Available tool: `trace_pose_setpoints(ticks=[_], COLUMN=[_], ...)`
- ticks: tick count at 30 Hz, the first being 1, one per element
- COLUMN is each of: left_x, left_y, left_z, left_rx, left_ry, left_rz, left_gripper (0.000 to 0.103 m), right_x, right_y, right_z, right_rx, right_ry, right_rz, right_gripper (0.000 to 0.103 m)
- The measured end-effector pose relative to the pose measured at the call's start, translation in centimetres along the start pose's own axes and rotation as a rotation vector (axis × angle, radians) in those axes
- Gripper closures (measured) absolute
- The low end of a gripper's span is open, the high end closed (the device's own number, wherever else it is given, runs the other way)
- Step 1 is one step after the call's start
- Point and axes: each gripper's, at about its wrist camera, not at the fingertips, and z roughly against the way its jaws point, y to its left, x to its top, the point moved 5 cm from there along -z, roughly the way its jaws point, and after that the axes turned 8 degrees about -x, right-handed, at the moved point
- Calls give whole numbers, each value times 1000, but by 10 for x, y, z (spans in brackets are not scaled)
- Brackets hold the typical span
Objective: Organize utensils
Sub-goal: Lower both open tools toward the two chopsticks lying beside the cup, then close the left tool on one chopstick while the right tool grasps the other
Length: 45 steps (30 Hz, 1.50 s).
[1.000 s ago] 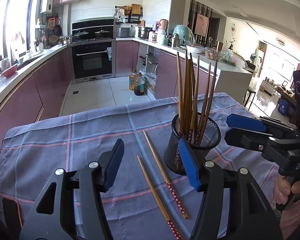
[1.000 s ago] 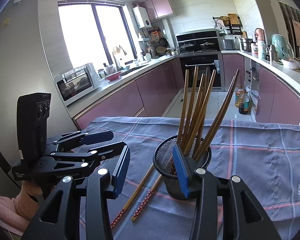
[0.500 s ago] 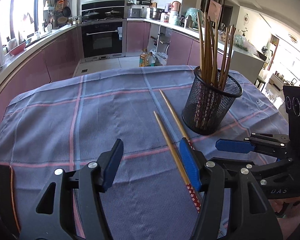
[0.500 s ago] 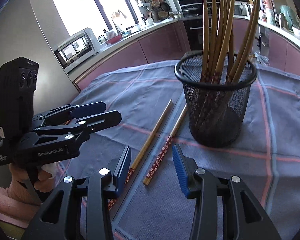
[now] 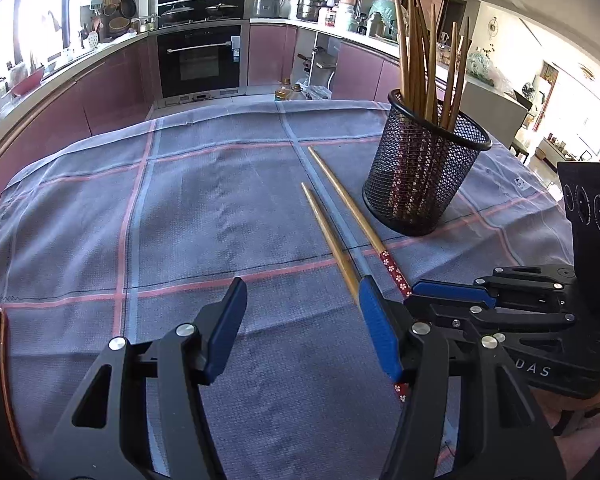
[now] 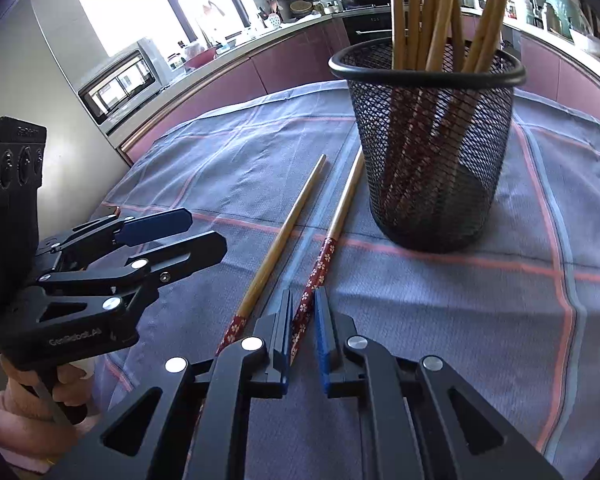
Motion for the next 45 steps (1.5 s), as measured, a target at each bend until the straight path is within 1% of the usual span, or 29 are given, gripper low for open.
trace_pose_setpoints(ticks=[6,11,13,16,18,19,23,29,31,35,37,41,44,45], left_x=[-3,-6,-7,-6,-4,-3,1,5,7,10,13,15,18,18], left_y=[-7,-12,-14,-13,-11,-9,2,14,14,12,10,2,-5,-8], left_z=[-5,-10,-12,-15,-16,-16,-15,-15,-16,-19,-21,-28,-38,-42], left_rx=[-17,-23,-20,-9,-12,-10,-4,0,-1,-6,-11,-23,-32,-37], left_ry=[18,33,40,50,52,51,46,39,37,36,38,49,72,83], left_rz=[-24,-42,-52,-55,-48,-42,-10,12,10,-3,-11,-31,-56,-62], left_gripper=[45,48,50,54,56,56,56,56,56,56,57,61,65,69], right_x=[-22,-34,-31,-15,-2,5,26,40,40,39,36,31,27,26], right_y=[-6,8,11,5,0,-2,7,14,12,9,2,-9,-13,-14], right_z=[16,28,30,28,21,16,-2,-20,-23,-23,-21,-16,-12,-11], right_rx=[31,58,51,23,9,6,-2,-43,-58,-70,-64,-54,-62,-72], right_ry=[40,91,80,31,10,3,-7,-6,0,-6,-5,-3,2,1], right_rz=[3,101,127,117,95,85,84,123,124,117,93,56,55,59], right_gripper=[96,93,93,92,86,86,86,86,86,95,95,97,97,96])
